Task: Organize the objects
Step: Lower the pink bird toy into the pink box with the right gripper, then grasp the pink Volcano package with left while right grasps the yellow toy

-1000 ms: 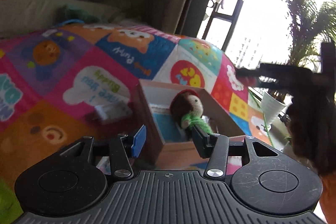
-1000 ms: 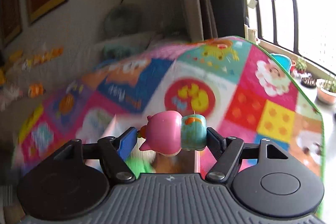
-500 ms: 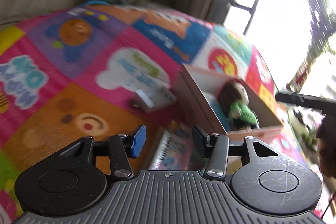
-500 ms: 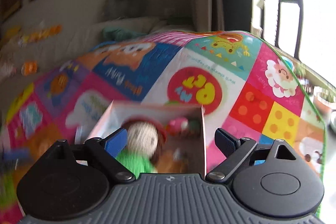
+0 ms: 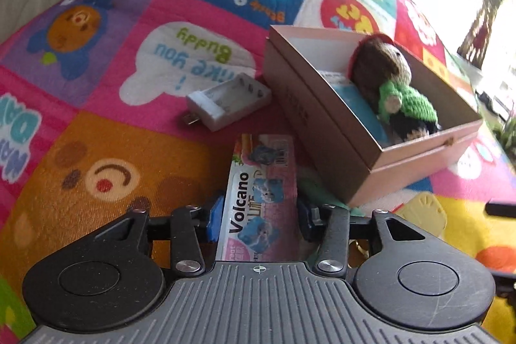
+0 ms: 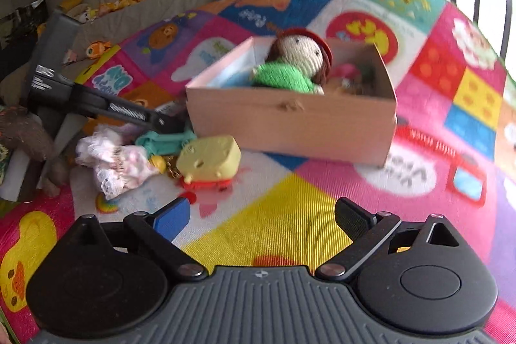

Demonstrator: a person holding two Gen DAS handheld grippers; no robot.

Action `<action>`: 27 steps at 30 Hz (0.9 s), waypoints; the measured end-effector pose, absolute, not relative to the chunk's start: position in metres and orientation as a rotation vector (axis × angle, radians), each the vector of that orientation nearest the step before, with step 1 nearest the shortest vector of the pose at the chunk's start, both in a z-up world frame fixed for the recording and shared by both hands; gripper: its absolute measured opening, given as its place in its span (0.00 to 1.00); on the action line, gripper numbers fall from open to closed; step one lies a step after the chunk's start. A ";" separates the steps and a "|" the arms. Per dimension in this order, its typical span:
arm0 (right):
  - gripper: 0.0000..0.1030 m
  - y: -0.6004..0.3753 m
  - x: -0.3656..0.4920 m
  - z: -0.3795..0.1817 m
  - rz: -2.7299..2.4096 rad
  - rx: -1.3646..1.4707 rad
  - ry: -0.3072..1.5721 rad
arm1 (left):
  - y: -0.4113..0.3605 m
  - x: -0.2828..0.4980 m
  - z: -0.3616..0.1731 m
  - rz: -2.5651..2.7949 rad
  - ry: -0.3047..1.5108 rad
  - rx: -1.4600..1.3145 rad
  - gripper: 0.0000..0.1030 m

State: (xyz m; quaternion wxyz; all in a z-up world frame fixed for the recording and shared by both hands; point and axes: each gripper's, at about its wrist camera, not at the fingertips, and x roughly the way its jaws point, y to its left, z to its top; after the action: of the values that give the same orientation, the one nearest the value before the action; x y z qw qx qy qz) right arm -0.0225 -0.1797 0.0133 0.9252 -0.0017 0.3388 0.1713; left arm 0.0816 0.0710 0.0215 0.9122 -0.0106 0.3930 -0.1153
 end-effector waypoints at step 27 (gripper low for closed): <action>0.57 -0.155 0.005 0.017 0.352 -0.031 0.722 | 0.072 -0.054 0.027 -0.507 0.789 -0.172 0.45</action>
State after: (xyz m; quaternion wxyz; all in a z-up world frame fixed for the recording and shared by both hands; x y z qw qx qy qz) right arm 0.0054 -0.1547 0.0174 0.9203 -0.0150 0.3515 0.1712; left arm -0.0537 0.0717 0.0271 0.8886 -0.0829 0.3796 -0.2439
